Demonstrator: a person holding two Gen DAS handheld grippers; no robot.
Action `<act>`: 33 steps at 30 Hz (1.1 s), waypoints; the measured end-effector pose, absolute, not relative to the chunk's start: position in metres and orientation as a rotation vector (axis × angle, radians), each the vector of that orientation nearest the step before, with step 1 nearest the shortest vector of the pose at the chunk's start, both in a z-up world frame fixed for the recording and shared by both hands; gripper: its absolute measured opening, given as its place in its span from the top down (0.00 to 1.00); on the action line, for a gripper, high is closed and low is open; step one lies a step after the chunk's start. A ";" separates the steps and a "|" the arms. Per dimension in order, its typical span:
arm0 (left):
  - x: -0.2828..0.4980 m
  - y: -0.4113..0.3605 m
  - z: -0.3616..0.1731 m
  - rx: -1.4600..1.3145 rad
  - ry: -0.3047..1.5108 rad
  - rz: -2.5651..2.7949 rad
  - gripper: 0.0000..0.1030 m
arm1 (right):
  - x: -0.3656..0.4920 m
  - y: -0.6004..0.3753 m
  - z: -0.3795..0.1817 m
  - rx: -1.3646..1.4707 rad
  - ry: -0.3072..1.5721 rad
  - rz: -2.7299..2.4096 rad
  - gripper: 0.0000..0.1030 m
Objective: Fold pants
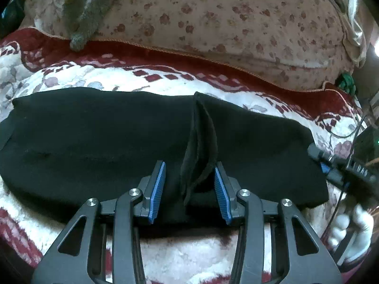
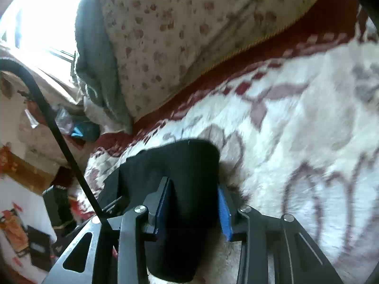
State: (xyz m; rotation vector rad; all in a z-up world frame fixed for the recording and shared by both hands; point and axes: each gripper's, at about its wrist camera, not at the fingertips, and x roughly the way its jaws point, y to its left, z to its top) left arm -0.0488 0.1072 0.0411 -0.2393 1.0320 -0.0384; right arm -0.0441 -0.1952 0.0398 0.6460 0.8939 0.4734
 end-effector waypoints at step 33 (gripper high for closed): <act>-0.099 0.181 0.074 -0.272 0.933 0.222 0.59 | -0.053 -0.038 0.115 0.247 0.829 0.748 0.50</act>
